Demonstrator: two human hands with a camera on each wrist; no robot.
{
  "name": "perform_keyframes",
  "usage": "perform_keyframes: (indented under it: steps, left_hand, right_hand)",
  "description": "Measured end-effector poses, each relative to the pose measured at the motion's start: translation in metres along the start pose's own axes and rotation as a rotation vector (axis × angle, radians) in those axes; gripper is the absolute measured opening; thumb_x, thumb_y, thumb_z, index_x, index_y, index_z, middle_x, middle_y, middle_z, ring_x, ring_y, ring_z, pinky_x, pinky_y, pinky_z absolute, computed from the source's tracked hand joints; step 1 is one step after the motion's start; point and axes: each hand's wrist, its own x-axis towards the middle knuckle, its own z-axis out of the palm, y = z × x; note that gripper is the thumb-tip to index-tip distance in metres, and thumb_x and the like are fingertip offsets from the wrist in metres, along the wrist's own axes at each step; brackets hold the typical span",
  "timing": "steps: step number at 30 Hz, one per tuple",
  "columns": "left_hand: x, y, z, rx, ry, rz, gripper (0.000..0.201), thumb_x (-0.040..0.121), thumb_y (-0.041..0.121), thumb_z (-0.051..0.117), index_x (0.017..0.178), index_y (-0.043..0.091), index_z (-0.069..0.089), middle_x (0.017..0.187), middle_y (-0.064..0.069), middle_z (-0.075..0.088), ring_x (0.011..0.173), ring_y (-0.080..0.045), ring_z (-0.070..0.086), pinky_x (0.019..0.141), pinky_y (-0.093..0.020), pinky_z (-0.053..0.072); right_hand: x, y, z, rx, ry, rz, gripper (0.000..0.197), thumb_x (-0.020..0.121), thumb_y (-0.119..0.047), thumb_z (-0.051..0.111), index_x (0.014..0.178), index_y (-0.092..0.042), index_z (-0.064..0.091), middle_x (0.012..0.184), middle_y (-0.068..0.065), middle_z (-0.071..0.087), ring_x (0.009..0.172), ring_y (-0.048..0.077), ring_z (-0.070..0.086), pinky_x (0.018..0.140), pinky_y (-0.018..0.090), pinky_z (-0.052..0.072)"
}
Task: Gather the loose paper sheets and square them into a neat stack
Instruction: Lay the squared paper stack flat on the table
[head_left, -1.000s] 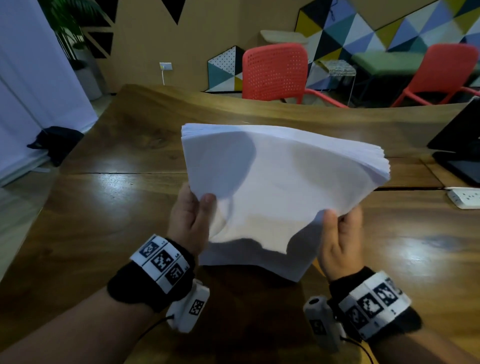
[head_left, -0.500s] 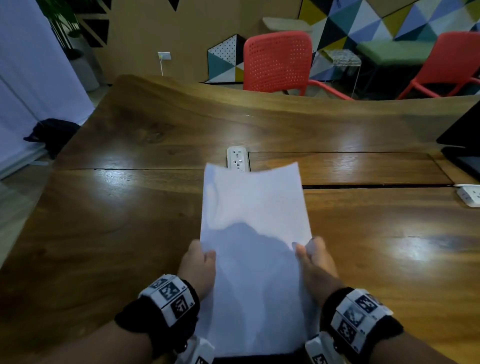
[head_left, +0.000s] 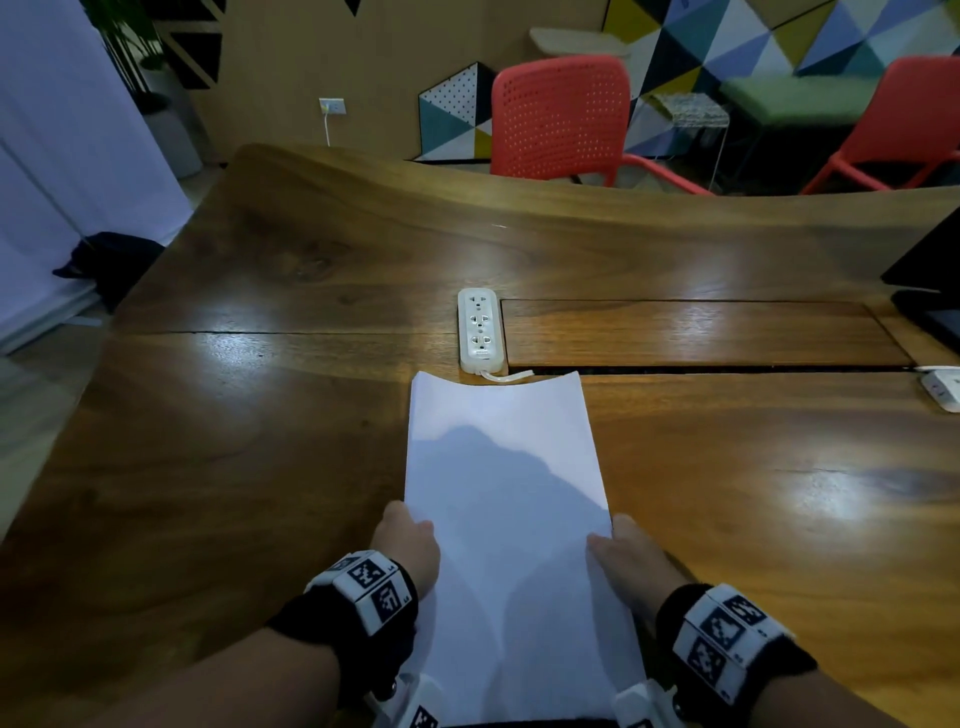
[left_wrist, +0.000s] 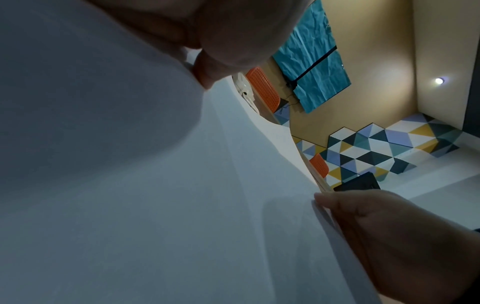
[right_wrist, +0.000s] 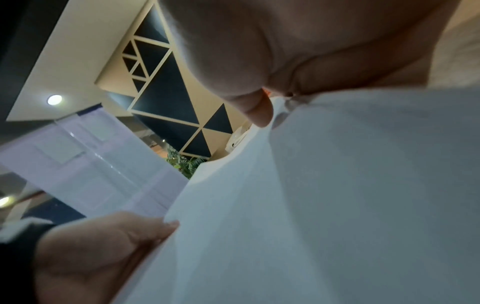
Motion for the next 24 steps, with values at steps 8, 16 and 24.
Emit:
perform_keyframes:
  steps: [8,16,24]
  left_hand:
    - [-0.004,0.000,-0.001,0.004,0.030,0.012,0.031,0.093,0.011,0.039,0.119,-0.006,0.040,0.123,-0.026,0.053,0.112,-0.036,0.053,0.090,-0.040,0.042]
    - [-0.010,-0.008,-0.001,-0.145,0.020,0.039,0.022,0.092,0.012,0.039,0.109,-0.001,0.045,0.117,-0.021,0.056,0.087,-0.027,0.047,0.075,-0.032,0.036]
    - [-0.021,-0.037,-0.007,-0.024,-0.199,-0.020,0.024,0.086,0.016,0.044,0.107,0.008,0.050,0.112,-0.011,0.057,0.098,-0.027,0.057,0.090,-0.038,0.049]
  right_hand:
    - [-0.018,0.024,0.002,-0.039,-0.147,0.080,0.012,0.090,-0.009,0.042,0.098,-0.013,0.049,0.105,0.010,0.059,0.095,0.025,0.058,0.086,0.041,0.050]
    - [-0.030,0.039,0.009,-0.229,-0.123,0.149,0.014,0.093,-0.006,0.035,0.101,-0.016,0.040,0.101,0.002,0.048,0.090,0.015,0.049,0.079,0.031,0.041]
    - [-0.040,0.039,0.011,-0.225,-0.046,0.116,0.033,0.094,0.000,0.031,0.125,-0.003,0.043,0.121,0.019,0.054,0.100,0.026,0.054,0.079,0.031,0.046]
